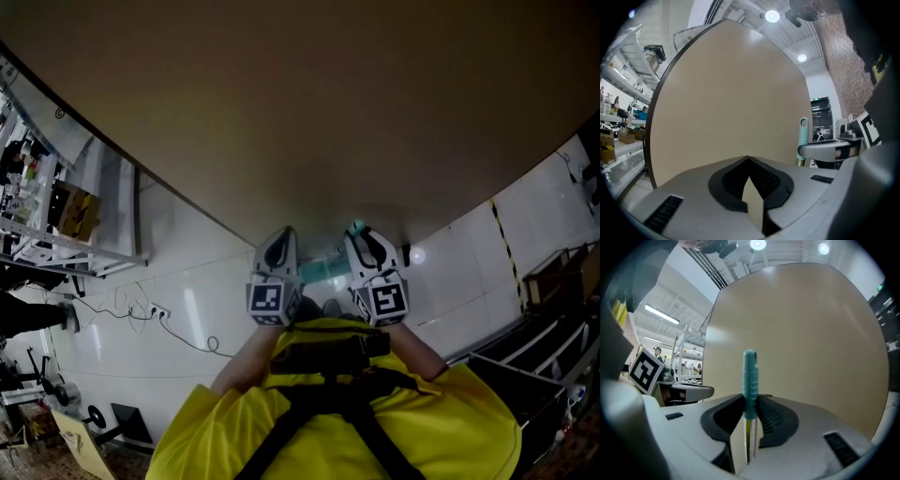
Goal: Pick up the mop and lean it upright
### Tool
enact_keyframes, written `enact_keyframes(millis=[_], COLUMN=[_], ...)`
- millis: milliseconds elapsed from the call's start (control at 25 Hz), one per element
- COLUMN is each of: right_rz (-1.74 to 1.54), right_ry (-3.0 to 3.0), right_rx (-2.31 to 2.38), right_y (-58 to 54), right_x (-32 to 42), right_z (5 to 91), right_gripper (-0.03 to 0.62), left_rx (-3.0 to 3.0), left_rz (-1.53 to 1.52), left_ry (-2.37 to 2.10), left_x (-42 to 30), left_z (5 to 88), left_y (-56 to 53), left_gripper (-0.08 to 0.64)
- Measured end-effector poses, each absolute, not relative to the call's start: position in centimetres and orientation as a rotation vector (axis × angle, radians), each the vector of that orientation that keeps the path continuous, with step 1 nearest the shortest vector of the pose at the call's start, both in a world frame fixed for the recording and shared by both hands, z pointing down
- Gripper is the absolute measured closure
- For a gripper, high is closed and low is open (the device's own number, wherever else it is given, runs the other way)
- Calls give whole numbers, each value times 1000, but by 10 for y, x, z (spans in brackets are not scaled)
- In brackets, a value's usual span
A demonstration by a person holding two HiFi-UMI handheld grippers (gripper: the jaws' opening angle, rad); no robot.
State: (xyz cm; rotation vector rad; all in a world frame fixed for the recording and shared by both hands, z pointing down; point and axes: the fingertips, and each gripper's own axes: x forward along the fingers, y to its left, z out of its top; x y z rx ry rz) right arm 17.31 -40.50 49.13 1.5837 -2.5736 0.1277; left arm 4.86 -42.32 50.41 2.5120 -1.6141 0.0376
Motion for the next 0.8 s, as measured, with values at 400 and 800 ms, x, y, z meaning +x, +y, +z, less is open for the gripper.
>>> enact_keyframes(millis=[400,800], right_rz=[212,319], right_ry=[-2529,-2367], right_rx=[1614,1568], right_y=[-422,-471], right_x=[182,160], right_z=[557,678], right_gripper=[489,489], left_rx=[2488,2424], left_rz=[113,171], left_ry=[-1594,-1619], left_x=[49,31], left_z=[535,562], left_y=[-419,-405], left_gripper=[560,560])
